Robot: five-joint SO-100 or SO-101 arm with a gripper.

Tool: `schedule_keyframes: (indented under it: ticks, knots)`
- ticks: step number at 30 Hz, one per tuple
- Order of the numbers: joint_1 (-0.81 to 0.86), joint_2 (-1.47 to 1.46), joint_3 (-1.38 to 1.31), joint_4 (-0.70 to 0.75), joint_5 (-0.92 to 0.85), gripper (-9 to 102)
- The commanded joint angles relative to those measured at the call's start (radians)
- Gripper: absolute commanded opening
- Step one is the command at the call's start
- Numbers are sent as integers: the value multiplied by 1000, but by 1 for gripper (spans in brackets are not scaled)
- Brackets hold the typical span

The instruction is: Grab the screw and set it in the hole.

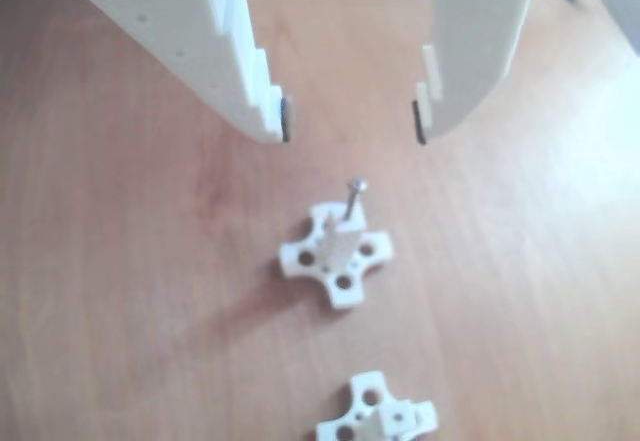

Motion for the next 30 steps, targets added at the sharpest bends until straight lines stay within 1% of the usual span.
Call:
schedule_keyframes:
  ticks: [1, 2, 5, 11, 18, 22, 30]
  knots:
    - [14, 161, 55, -29, -25, 5]
    - [15, 175, 74, -35, -28, 4]
    - [21, 255, 184, -74, -38, -4]
    - [32, 374, 348, -117, -34, -4]
    - [89, 552, 615, -258, -29, -4]
    - [109, 652, 735, -311, -29, -4]
    - [120, 876, 945, -367, -31, -4]
